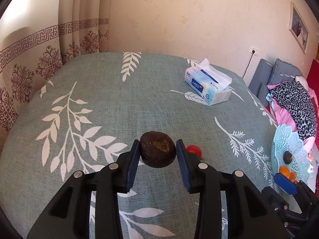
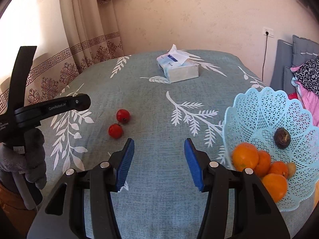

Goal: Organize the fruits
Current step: 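Grasp a red tomato with the right tool while the left tool holds the brown fruit, then carry the tomato and brown fruit into the blue basket and open both tools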

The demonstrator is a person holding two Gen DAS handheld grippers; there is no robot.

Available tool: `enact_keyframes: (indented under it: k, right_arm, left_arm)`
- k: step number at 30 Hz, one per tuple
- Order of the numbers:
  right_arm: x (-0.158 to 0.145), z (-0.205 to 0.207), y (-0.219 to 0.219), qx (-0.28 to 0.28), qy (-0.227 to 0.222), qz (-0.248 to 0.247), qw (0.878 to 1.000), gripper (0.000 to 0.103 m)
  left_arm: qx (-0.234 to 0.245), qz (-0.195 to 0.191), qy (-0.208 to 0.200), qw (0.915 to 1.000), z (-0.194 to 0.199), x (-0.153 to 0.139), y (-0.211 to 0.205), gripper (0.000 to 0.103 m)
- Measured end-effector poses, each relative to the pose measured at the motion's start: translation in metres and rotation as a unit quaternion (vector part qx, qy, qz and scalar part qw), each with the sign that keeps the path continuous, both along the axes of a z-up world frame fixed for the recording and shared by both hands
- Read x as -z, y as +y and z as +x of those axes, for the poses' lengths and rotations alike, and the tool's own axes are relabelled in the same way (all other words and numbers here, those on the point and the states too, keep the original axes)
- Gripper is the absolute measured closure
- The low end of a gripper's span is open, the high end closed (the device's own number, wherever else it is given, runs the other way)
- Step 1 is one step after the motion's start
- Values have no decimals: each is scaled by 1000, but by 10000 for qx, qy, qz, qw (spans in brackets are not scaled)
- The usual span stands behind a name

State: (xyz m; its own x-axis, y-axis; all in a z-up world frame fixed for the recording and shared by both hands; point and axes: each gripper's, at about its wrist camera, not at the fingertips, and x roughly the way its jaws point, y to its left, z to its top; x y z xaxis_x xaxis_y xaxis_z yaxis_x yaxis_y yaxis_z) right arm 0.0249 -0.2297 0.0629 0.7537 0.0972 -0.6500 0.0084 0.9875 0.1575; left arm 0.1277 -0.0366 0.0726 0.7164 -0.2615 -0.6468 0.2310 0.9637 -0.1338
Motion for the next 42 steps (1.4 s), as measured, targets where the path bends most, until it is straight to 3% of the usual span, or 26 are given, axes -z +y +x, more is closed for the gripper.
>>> enact_keyframes:
  k: [6,16,22,26,29,42]
  right_arm:
    - [7,29,24,-359,209,121,9991,49]
    - [30,85,63,-820,657,188,9943,49]
    - [43,103,71,-692,802,34,9944,52]
    - [47,104,73,-656,813,-92,9945,61]
    - [46,103,75,-707,814,-147,9941,75]
    - [27,78,64,-579,590,-121,9965,75]
  left_arm:
    - [-343,187,-372,9985,-5,-8,8,66]
    - [-497,93,-380,9980,-4,-8,18,66]
    - [-491,-1,-347,9982,-4,-7,19,66]
    - [-491,-53,-353,9982,-4,-8,21,66]
    - [-507,-77,-354,9981,-4,-8,21,66]
    - [-542,-53,-496,9973,-9,-11,20,66]
